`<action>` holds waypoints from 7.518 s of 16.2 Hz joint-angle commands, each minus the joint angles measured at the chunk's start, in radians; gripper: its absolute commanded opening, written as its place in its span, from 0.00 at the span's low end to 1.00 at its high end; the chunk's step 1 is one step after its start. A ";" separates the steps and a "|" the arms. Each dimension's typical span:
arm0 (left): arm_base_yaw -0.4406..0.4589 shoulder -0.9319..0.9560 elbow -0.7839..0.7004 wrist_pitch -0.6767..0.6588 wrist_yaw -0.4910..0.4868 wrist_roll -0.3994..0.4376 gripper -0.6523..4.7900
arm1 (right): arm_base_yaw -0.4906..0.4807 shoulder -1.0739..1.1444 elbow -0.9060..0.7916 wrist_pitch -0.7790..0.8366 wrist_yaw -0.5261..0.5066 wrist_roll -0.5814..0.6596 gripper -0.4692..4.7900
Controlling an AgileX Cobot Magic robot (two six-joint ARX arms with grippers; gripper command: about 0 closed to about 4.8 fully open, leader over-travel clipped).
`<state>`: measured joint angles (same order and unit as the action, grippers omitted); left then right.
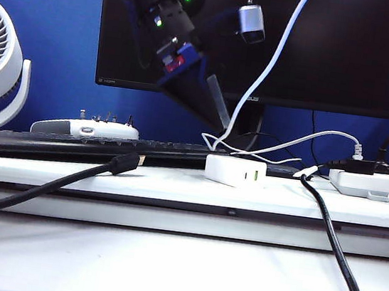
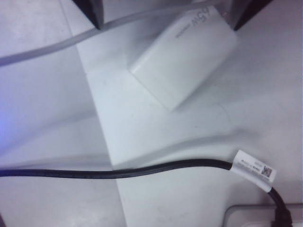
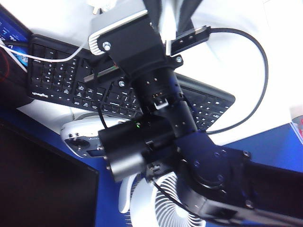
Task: Pick up the Type-C charging cable and the charging base, insert one end of the Type-C charger into the corresponding slot on the base, and finally place the plugged-in charger back on the table.
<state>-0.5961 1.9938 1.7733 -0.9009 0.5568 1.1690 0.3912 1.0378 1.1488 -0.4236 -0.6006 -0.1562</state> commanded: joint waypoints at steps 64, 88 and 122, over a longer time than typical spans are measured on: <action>-0.015 -0.105 0.009 0.482 0.063 -0.384 0.41 | -0.009 -0.161 0.014 0.014 0.075 -0.007 0.09; -0.175 -0.325 0.009 0.440 -0.355 -0.264 0.40 | 0.072 -0.115 0.016 0.029 0.565 -0.426 0.09; -0.158 -0.369 0.008 0.486 -0.336 -0.453 0.35 | 0.074 -0.191 0.023 -0.039 0.724 -1.039 0.09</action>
<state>-0.7391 1.6333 1.7775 -0.4263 0.3065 0.6617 0.4625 0.8349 1.1664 -0.4572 0.1162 -1.1324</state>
